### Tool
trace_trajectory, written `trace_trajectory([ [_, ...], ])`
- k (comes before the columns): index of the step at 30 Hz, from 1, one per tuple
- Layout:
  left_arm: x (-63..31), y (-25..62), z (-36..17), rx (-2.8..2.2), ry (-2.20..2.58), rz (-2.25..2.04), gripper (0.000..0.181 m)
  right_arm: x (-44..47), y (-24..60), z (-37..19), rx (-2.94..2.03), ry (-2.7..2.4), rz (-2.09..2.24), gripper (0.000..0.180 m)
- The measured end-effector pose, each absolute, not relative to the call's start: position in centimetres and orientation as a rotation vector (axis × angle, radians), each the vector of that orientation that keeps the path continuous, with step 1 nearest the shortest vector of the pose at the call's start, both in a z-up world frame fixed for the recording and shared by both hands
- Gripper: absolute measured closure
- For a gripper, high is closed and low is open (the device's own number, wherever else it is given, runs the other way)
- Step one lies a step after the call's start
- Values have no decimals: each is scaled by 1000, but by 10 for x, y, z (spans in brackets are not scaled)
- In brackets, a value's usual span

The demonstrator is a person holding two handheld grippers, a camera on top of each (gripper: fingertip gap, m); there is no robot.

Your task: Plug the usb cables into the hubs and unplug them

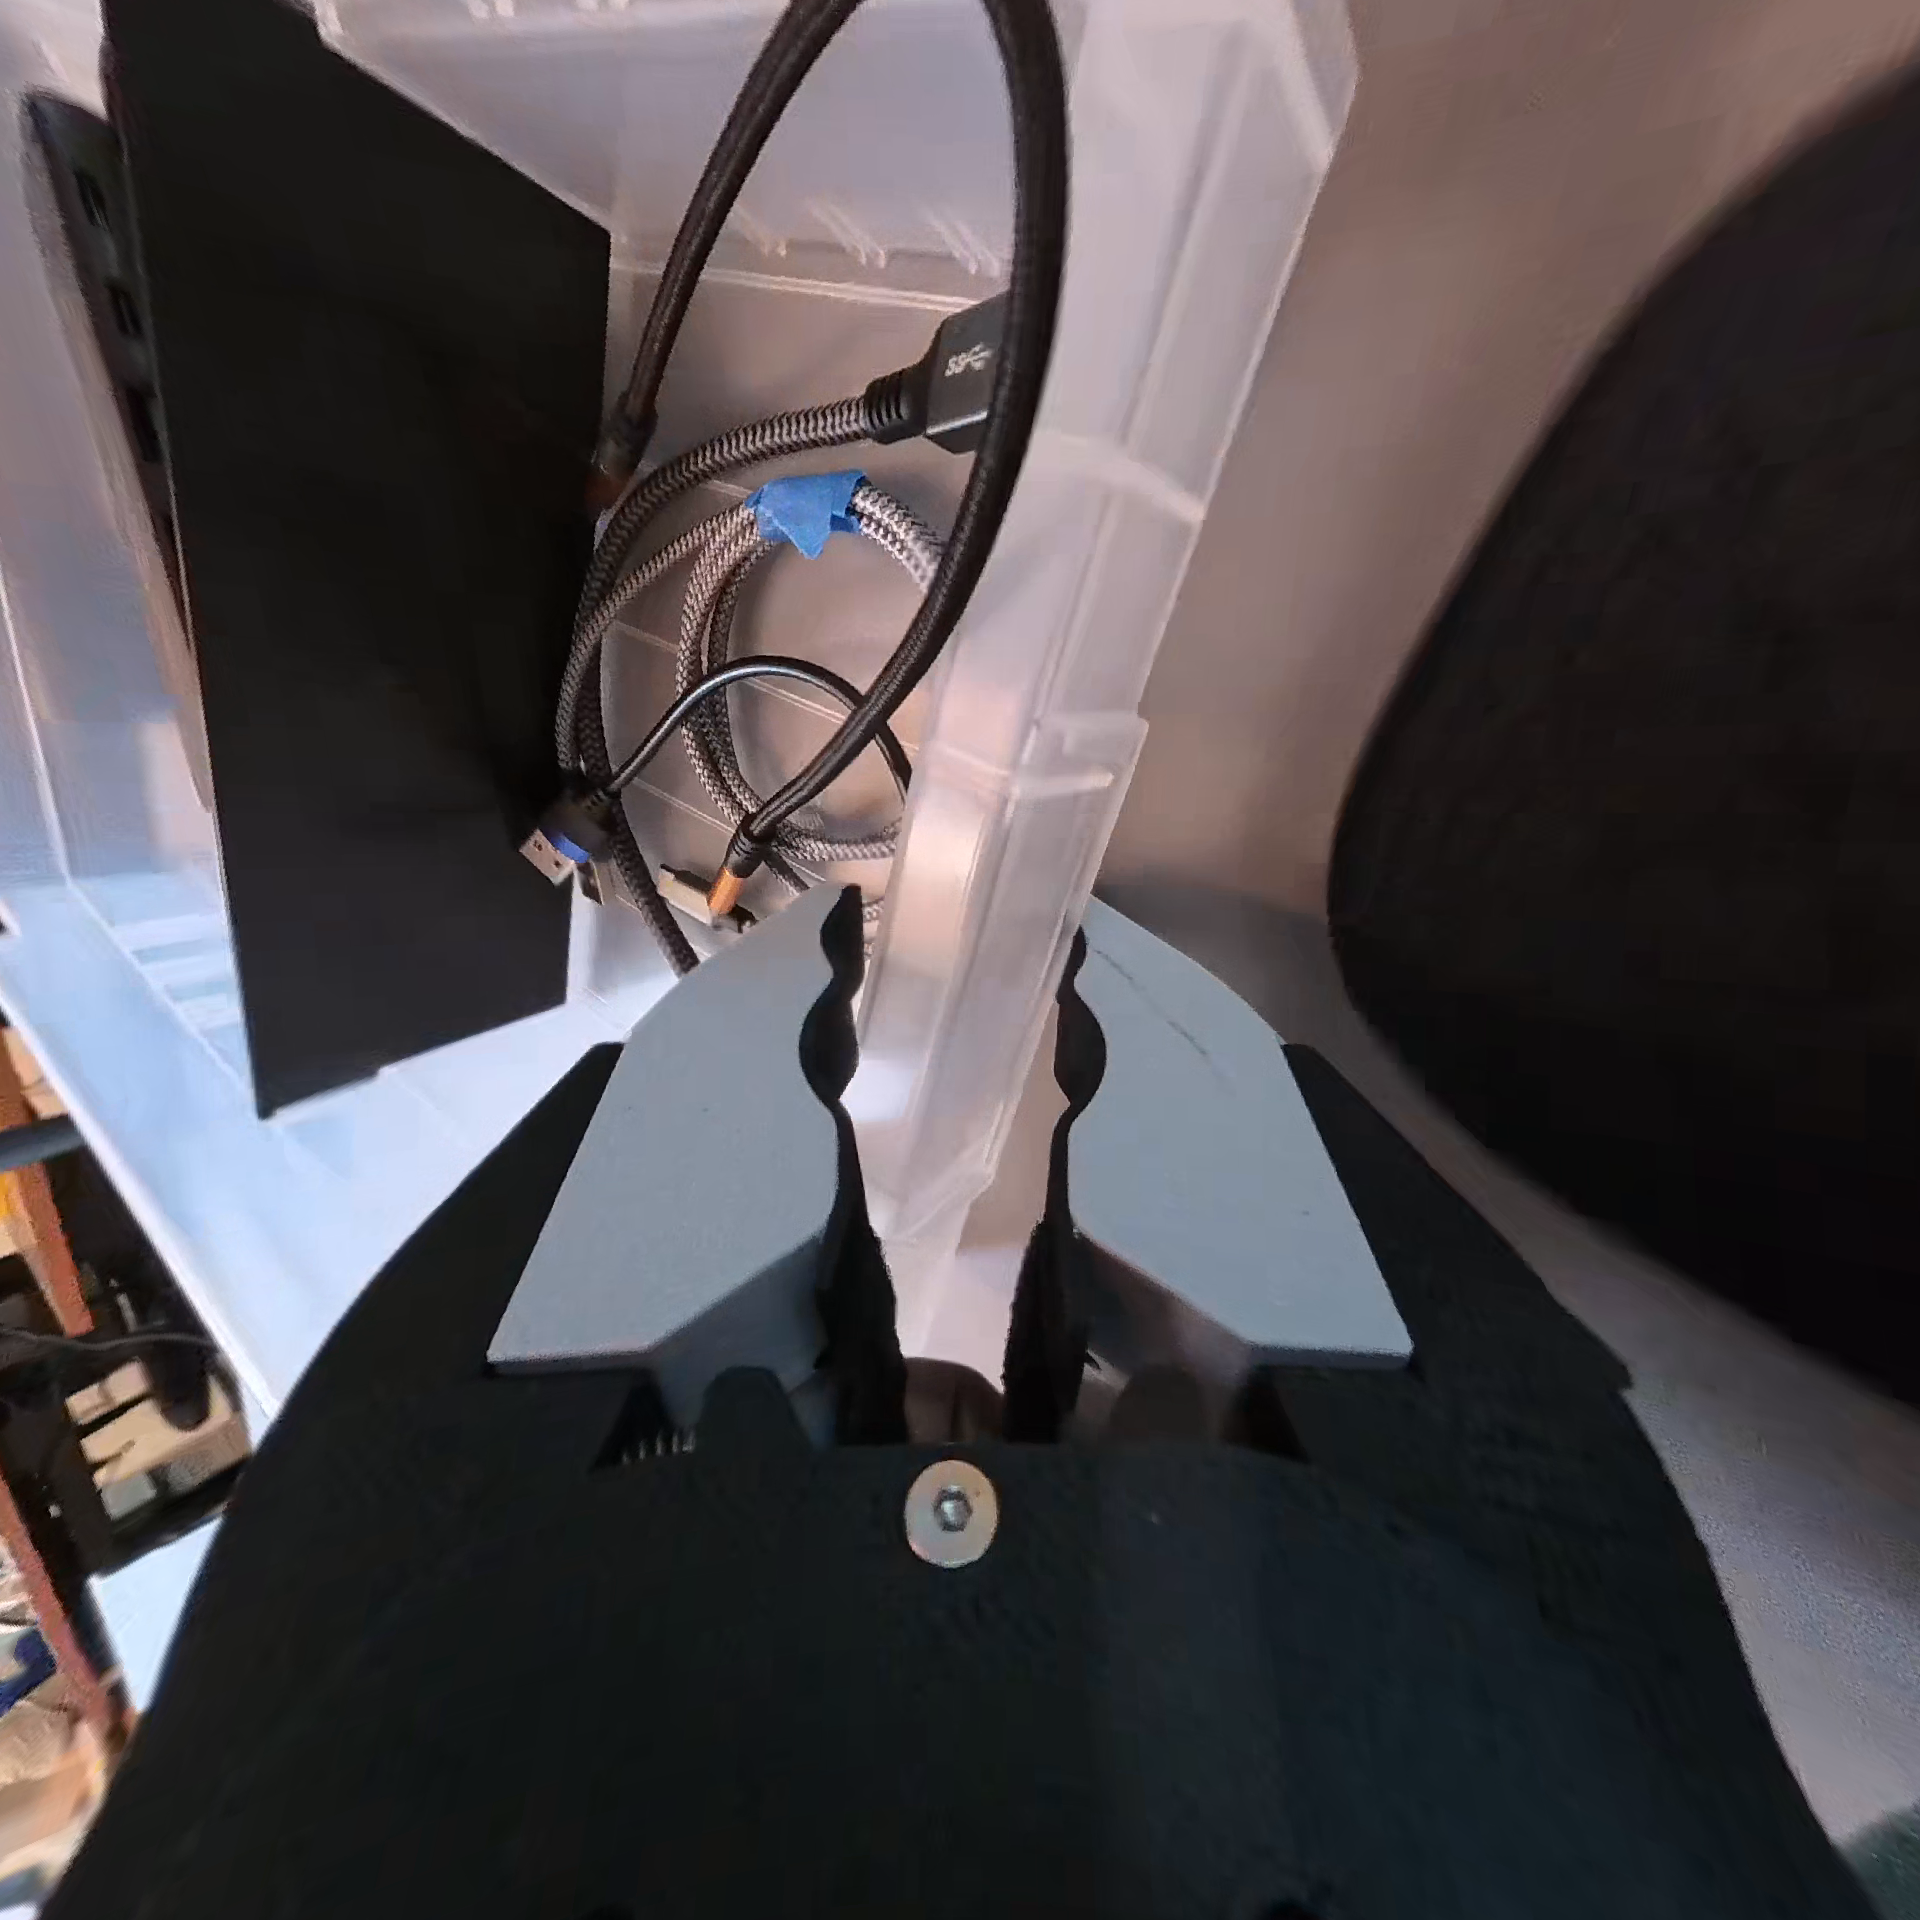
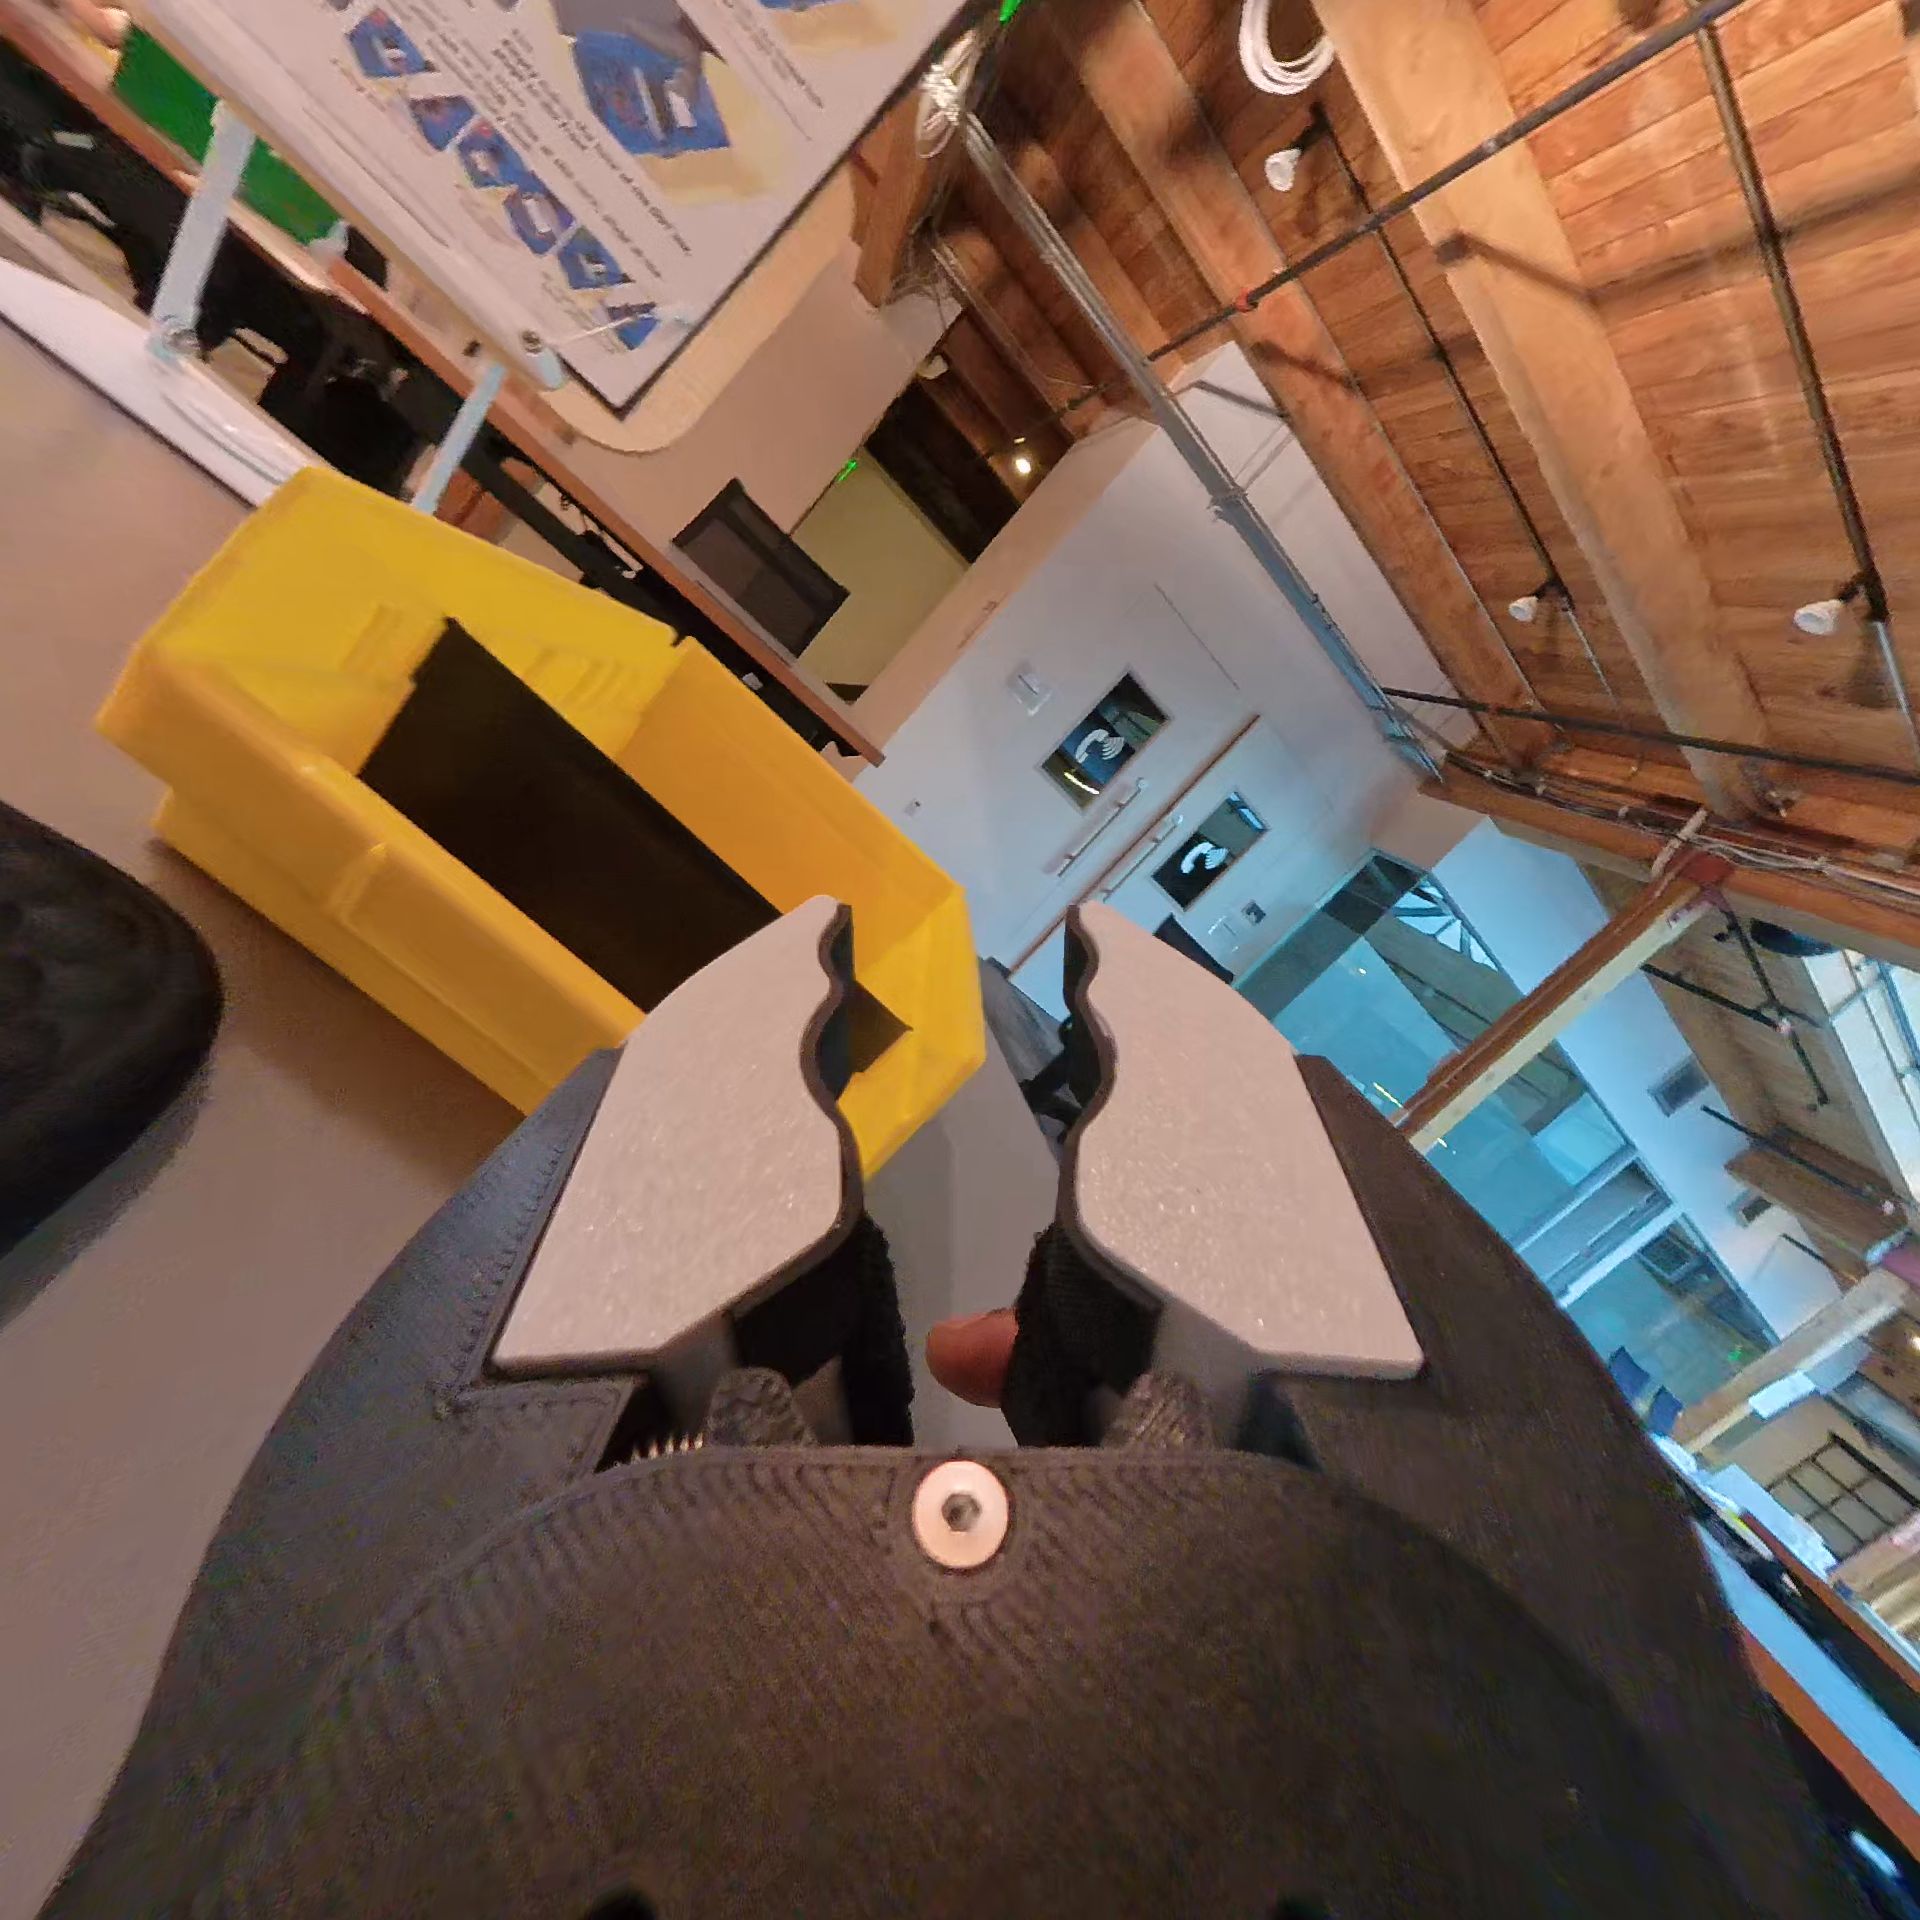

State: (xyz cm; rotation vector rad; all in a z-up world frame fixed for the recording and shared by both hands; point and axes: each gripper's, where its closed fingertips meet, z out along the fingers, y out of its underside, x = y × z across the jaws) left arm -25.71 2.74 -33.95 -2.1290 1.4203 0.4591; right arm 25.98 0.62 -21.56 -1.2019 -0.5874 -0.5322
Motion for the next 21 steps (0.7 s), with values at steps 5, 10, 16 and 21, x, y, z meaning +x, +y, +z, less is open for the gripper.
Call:
trace_trajectory([
  [5,-295,-9,-337,-2028,1463,461,147,222,13,-228,-1255,-798,-386,141],
  [10,-322,-43,-336,-2014,1419,487,147,197,18,-241,-1353,-962,-254,137],
  [16,-335,-75,-336,-2035,1405,519,147,192,43,-269,-1560,-1223,-262,118],
  [21,-344,-94,-335,-2001,1414,533,147,191,66,-287,-1668,-1429,-270,115],
])
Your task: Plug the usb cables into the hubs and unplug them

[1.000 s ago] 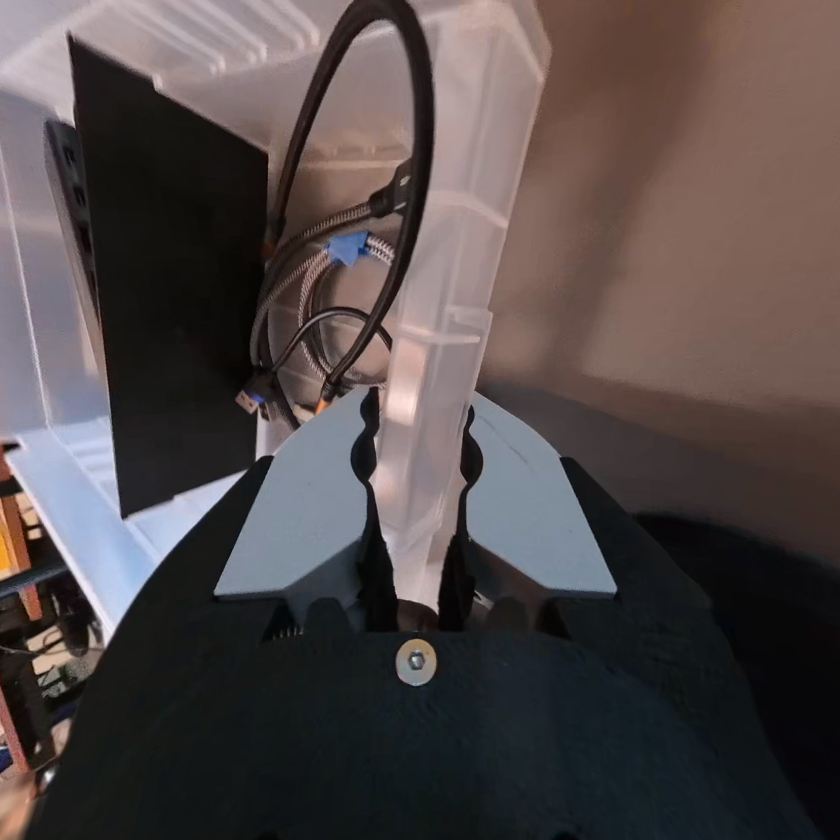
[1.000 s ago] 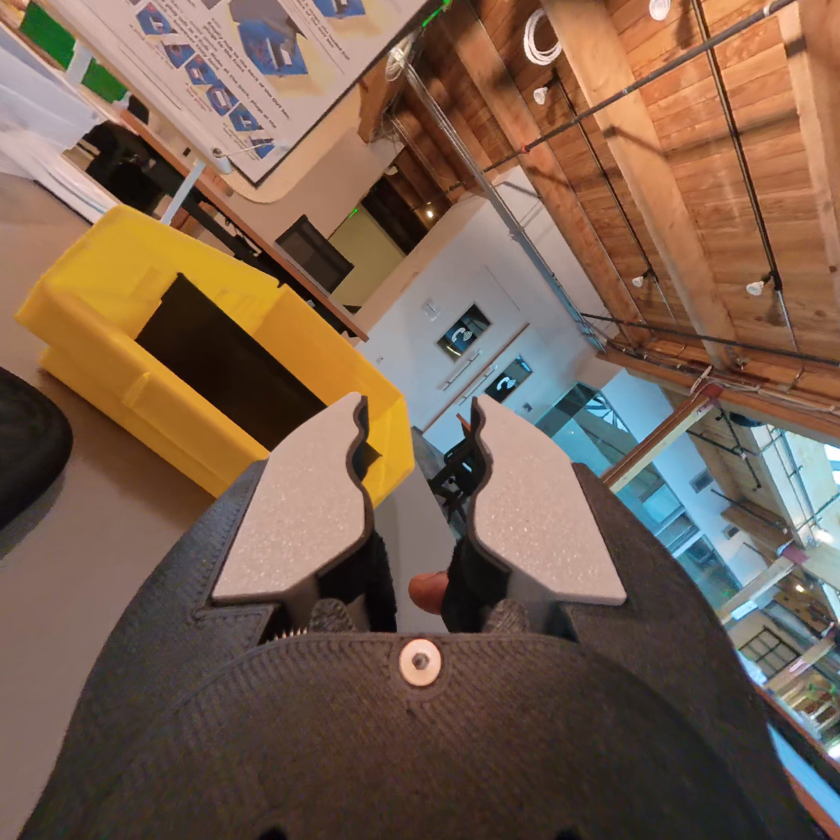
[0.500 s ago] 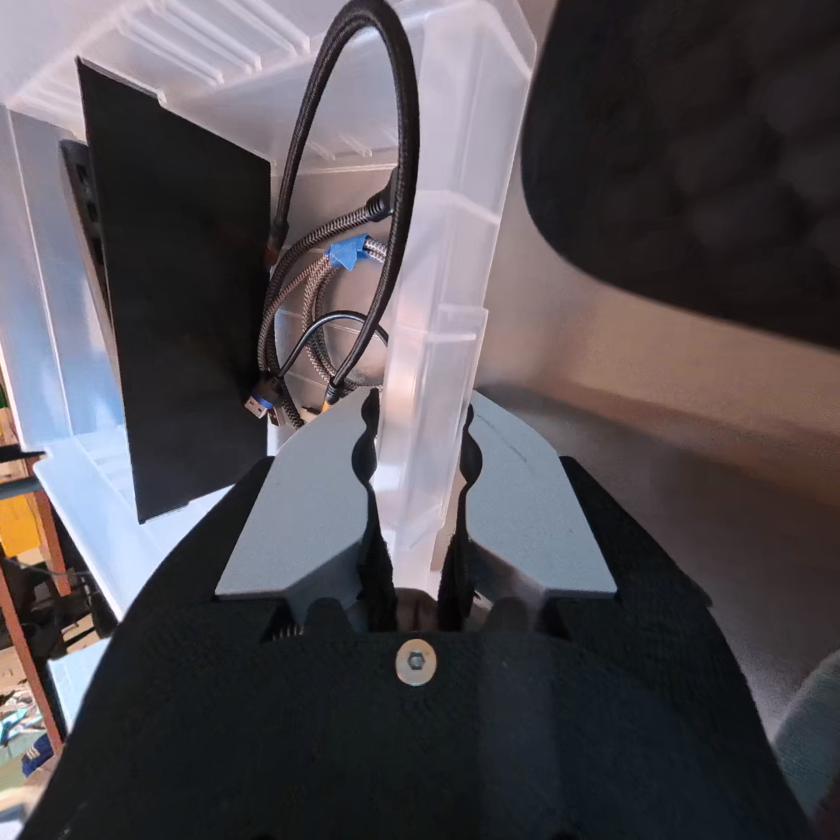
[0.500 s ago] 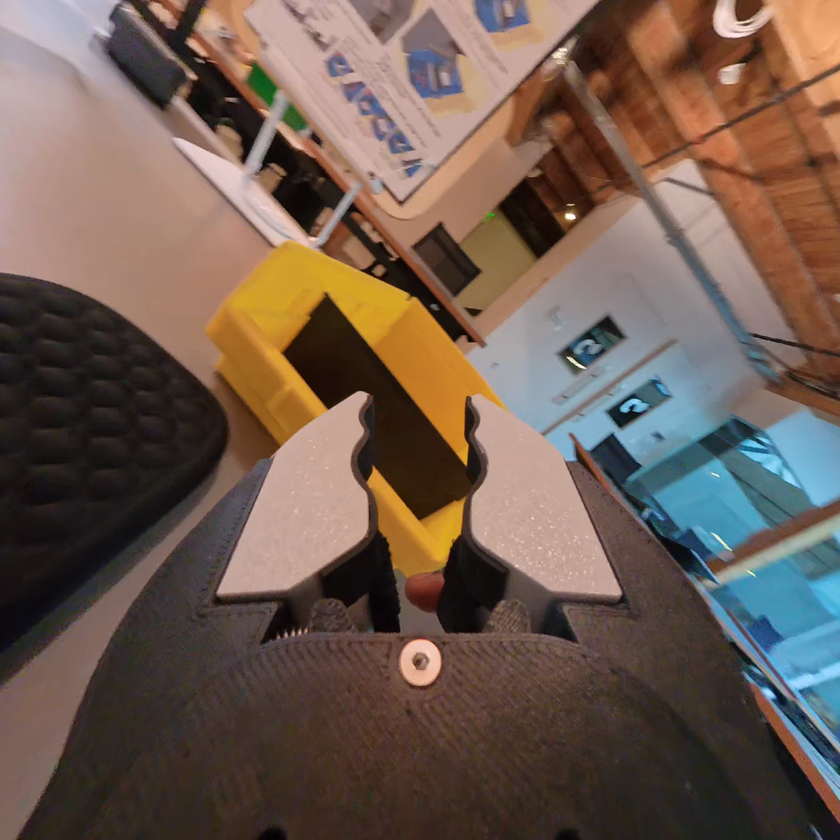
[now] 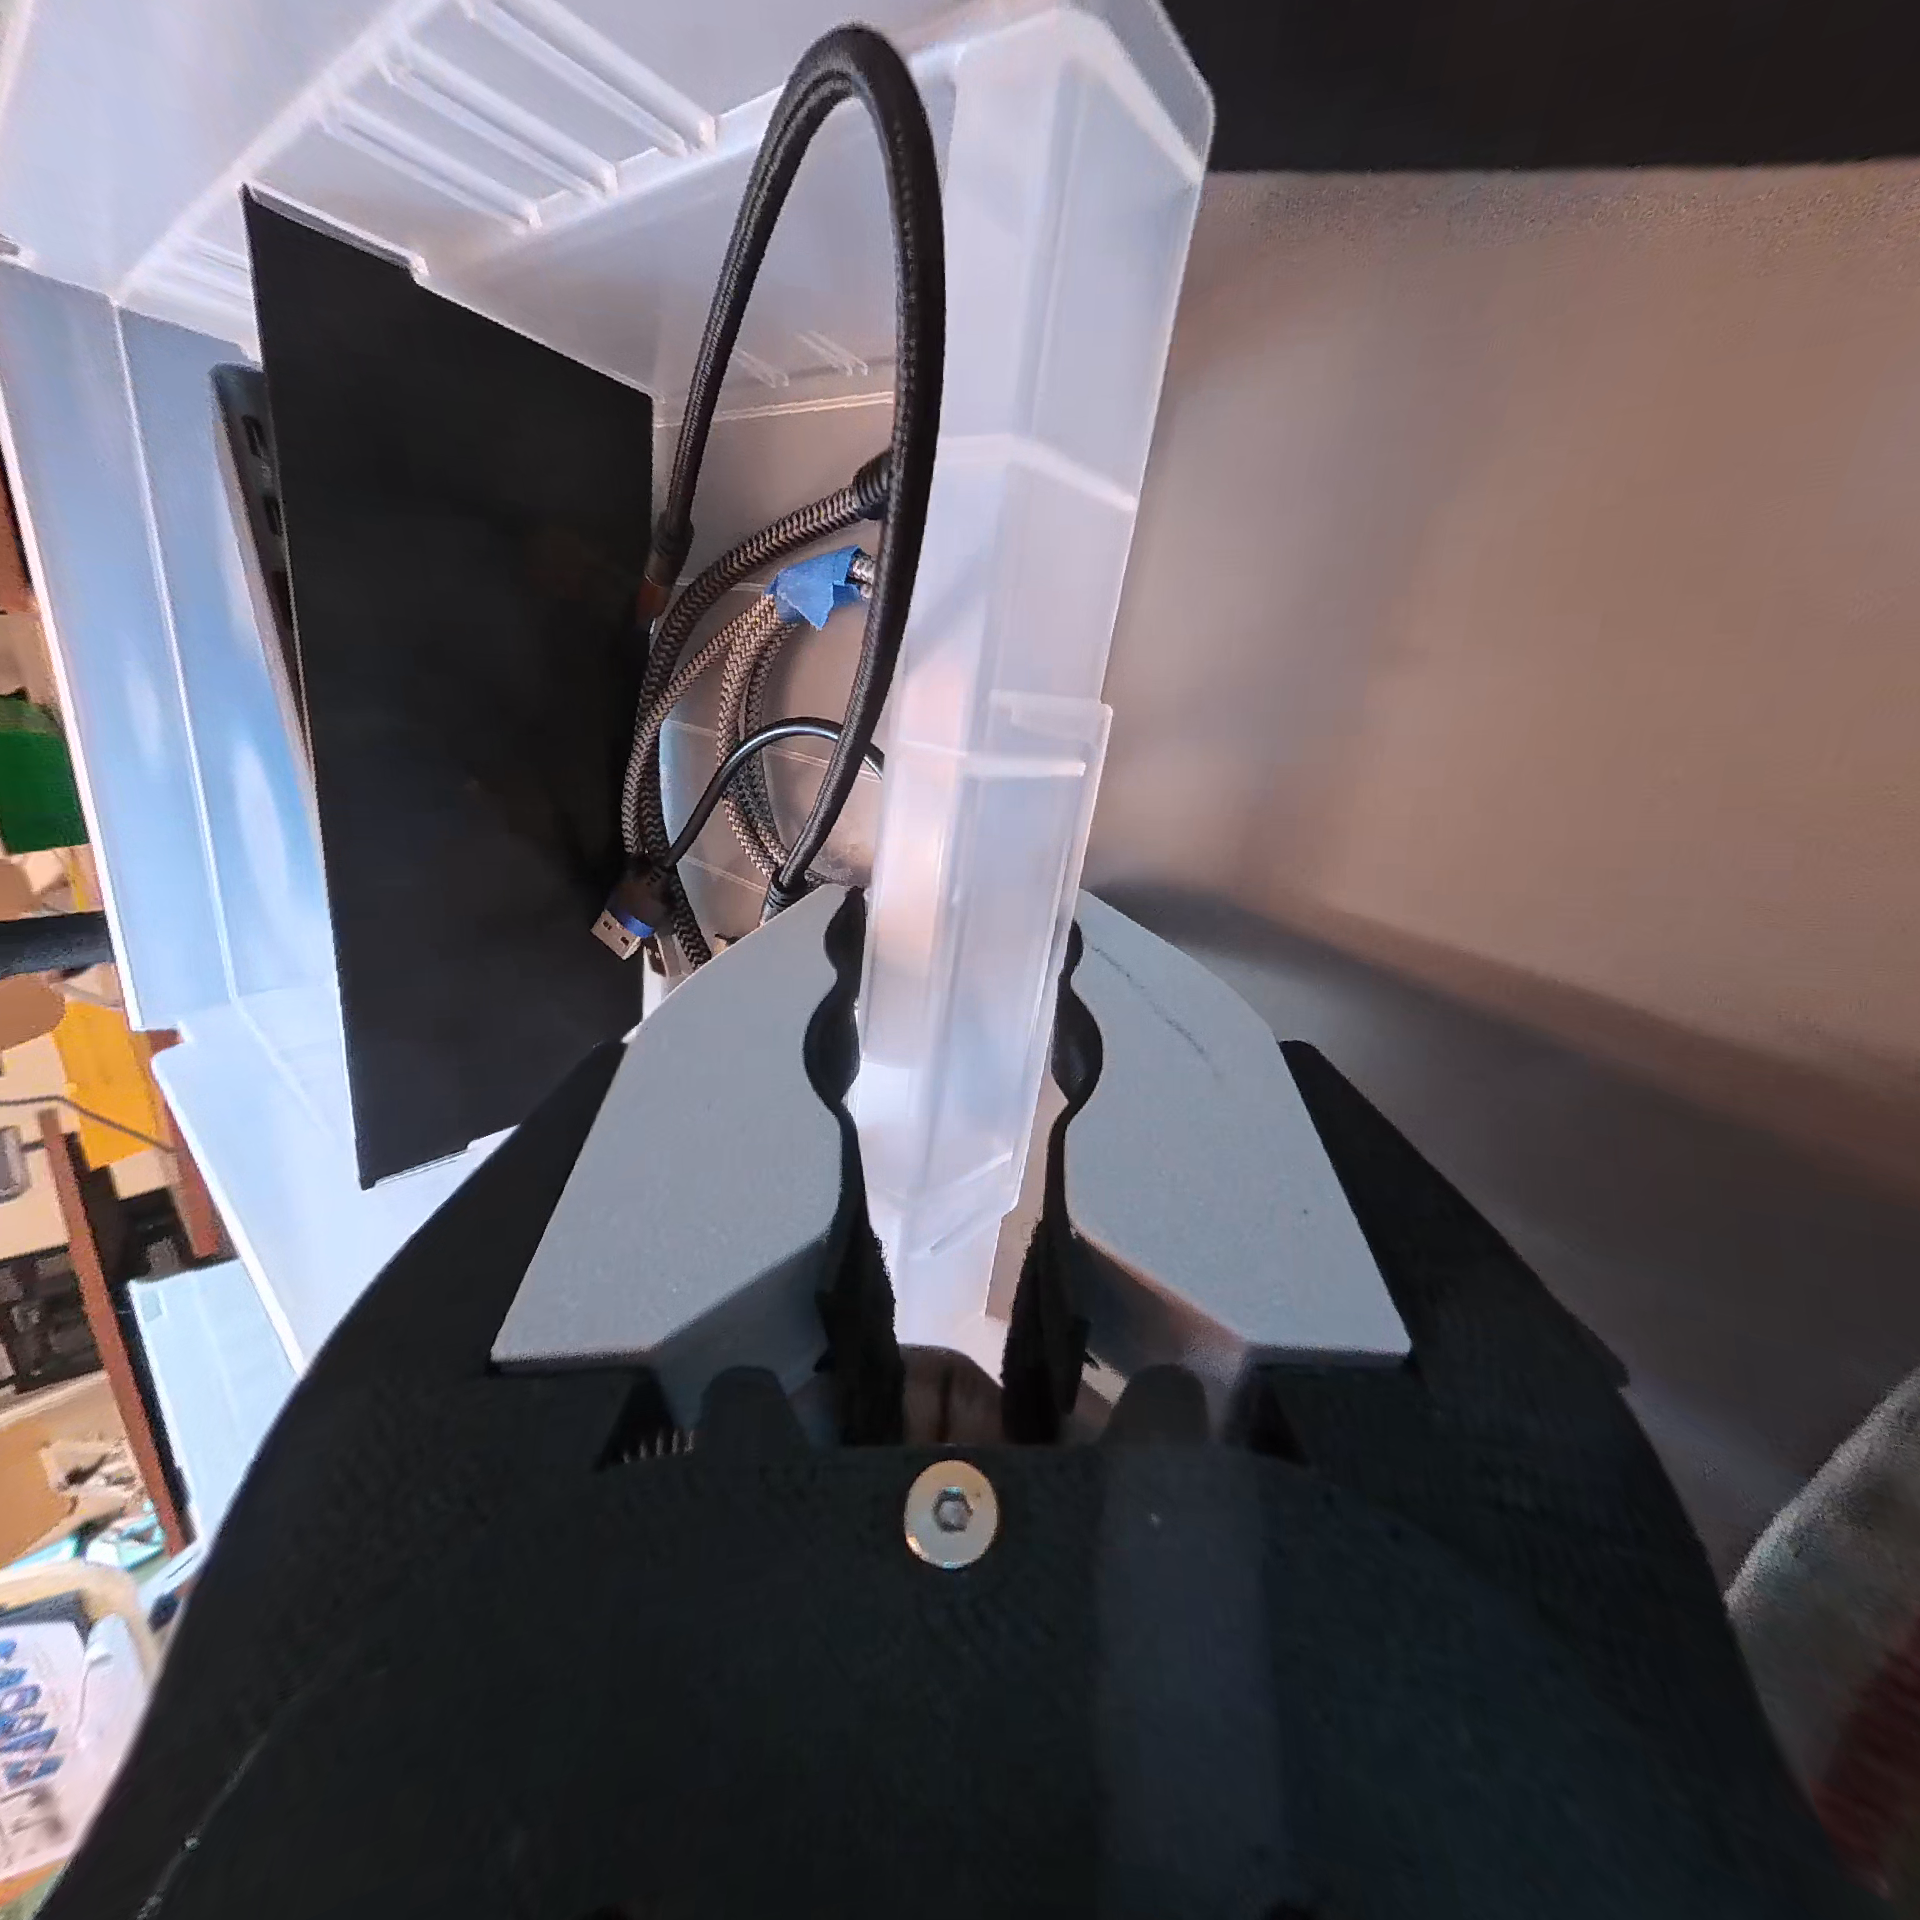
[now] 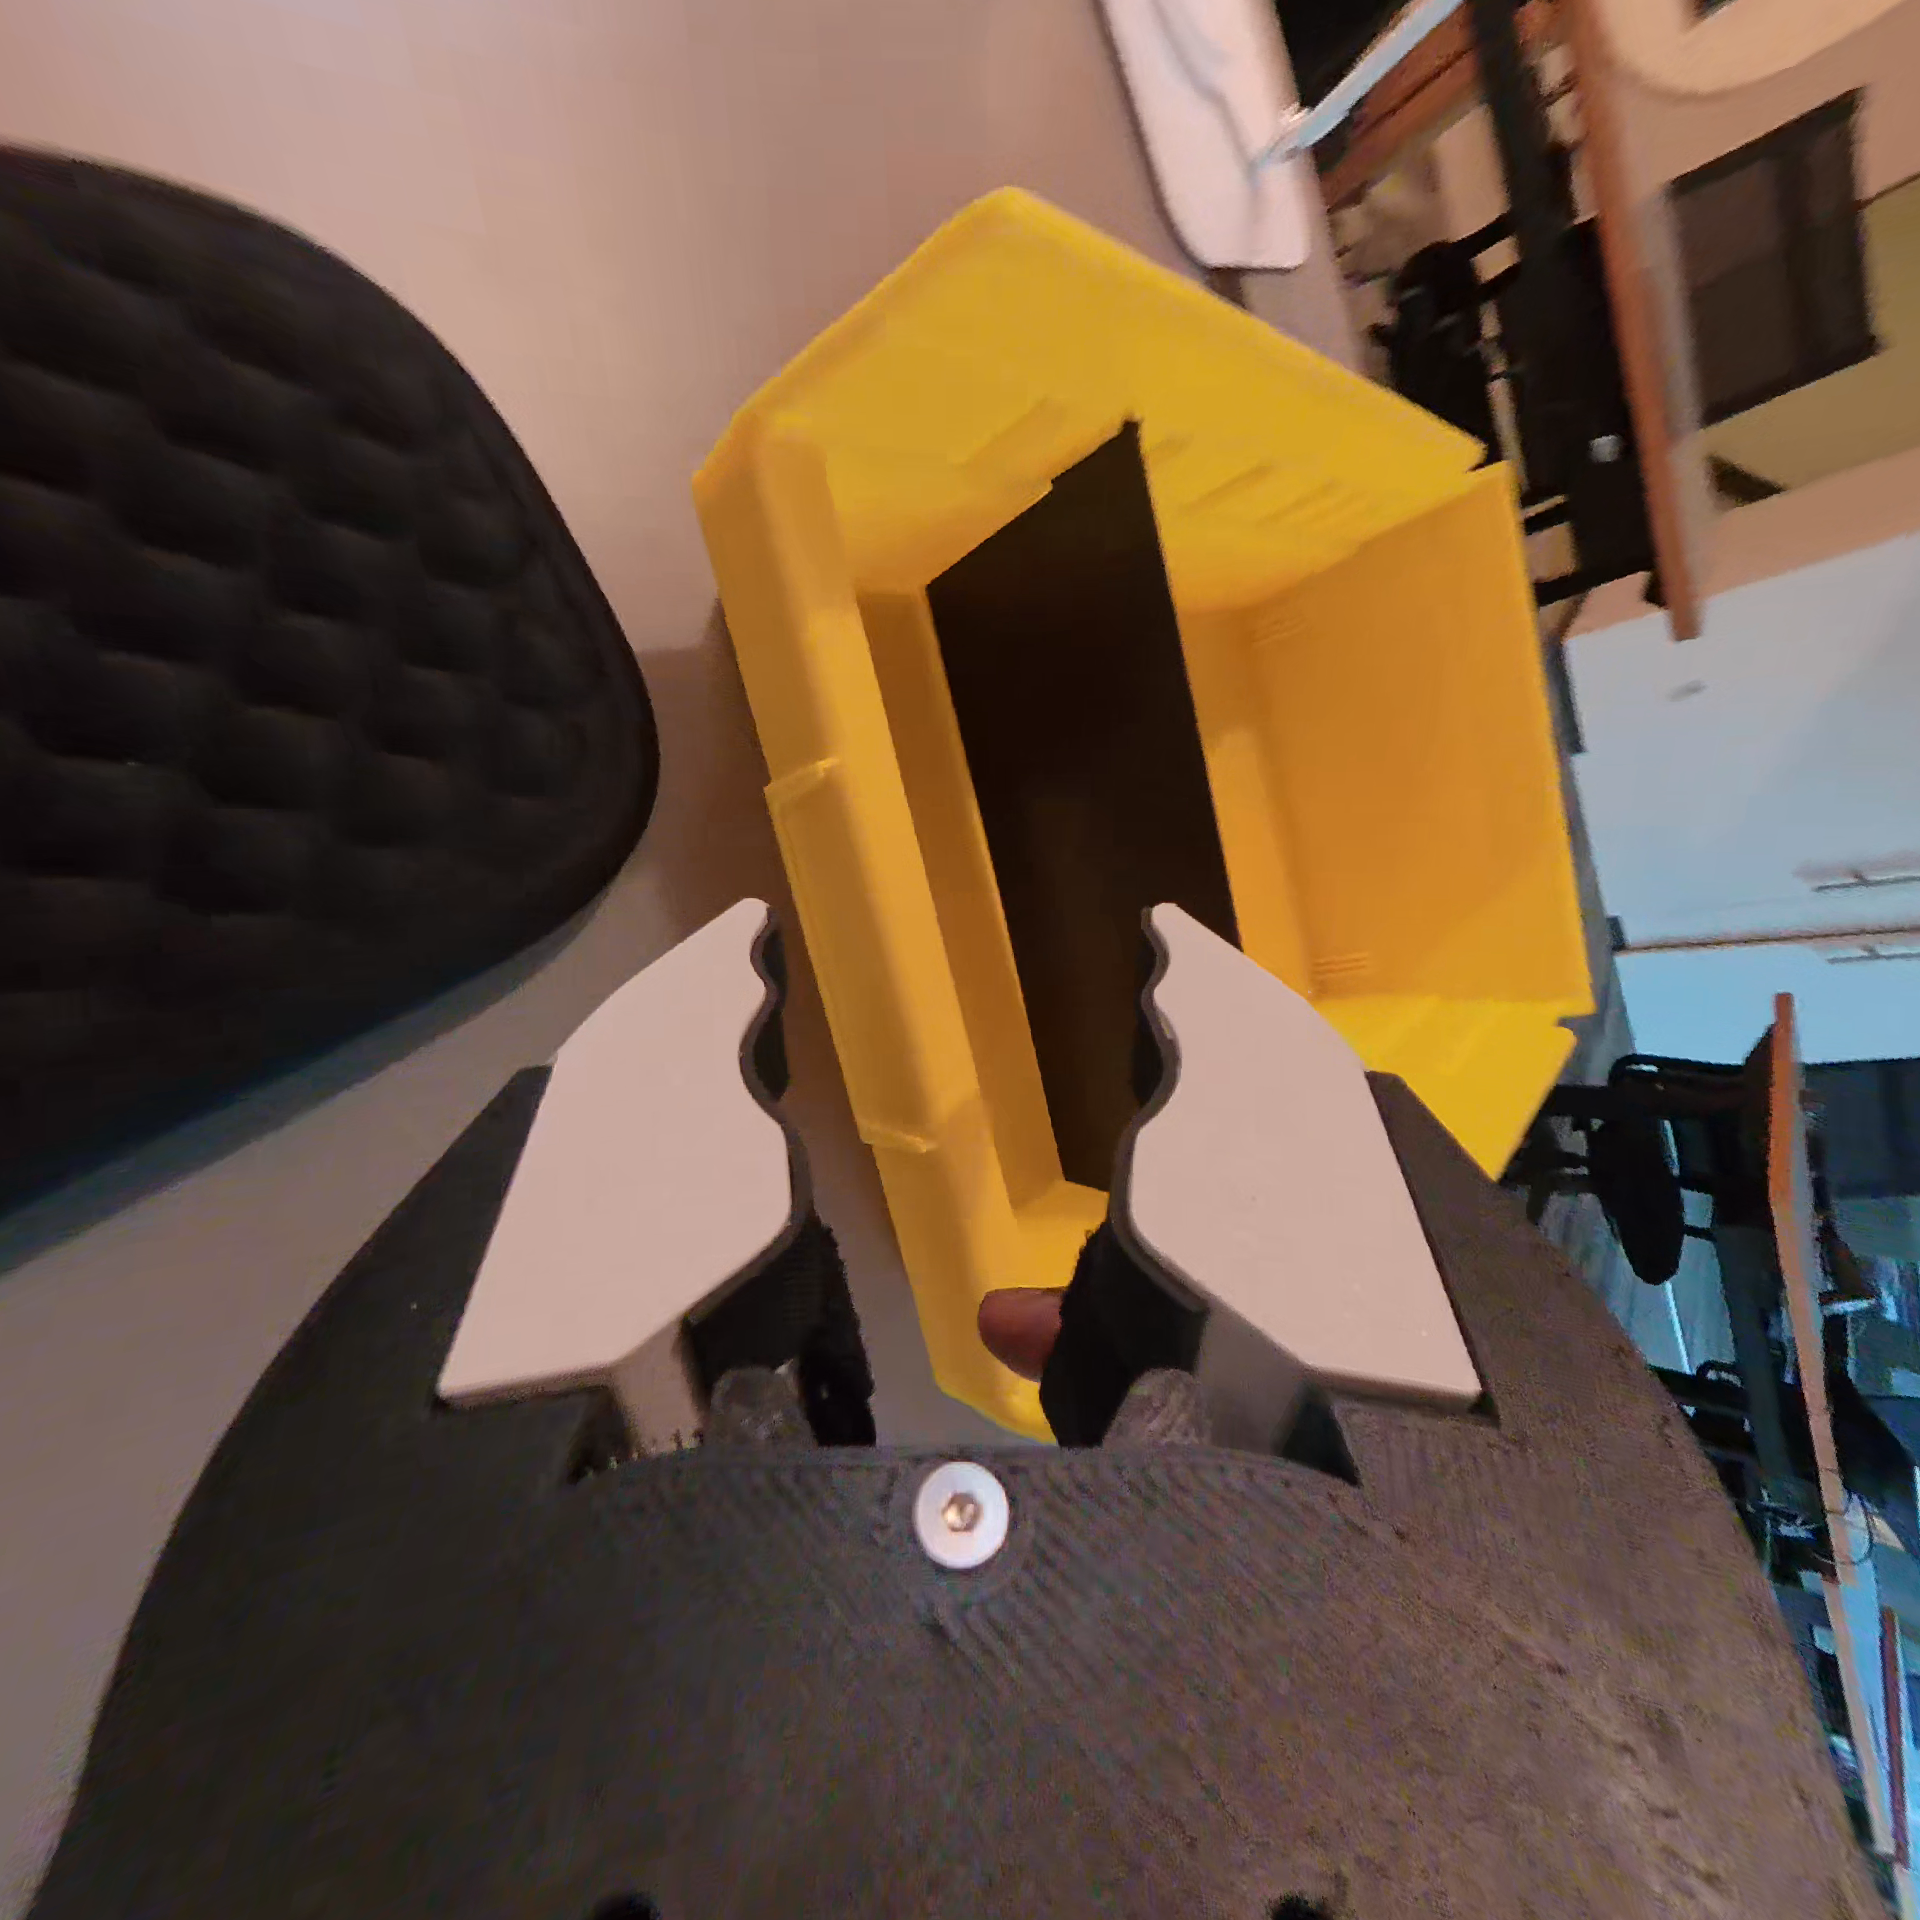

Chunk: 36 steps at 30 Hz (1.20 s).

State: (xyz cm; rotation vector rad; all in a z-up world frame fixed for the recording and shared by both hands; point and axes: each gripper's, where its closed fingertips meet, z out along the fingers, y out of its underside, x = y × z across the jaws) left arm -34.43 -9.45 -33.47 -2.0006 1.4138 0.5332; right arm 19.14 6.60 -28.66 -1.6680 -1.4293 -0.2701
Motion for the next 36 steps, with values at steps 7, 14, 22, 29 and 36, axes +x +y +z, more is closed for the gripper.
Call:
trace_trajectory([
  [7,-350,-118,-333,-1956,1394,550,146,197,75,-312,-1707,-1526,-331,155],
  [14,-350,-121,-333,-1969,1363,562,145,235,65,-313,-1779,-1559,-350,154],
  [22,-349,-121,-332,-1987,1266,559,143,261,53,-314,-1830,-1552,-332,153],
  [29,-348,-124,-326,-1983,1088,500,132,268,44,-314,-1822,-1539,-303,152],
  [36,-340,-133,-301,-1923,951,428,126,269,42,-314,-1813,-1526,-304,152],
])
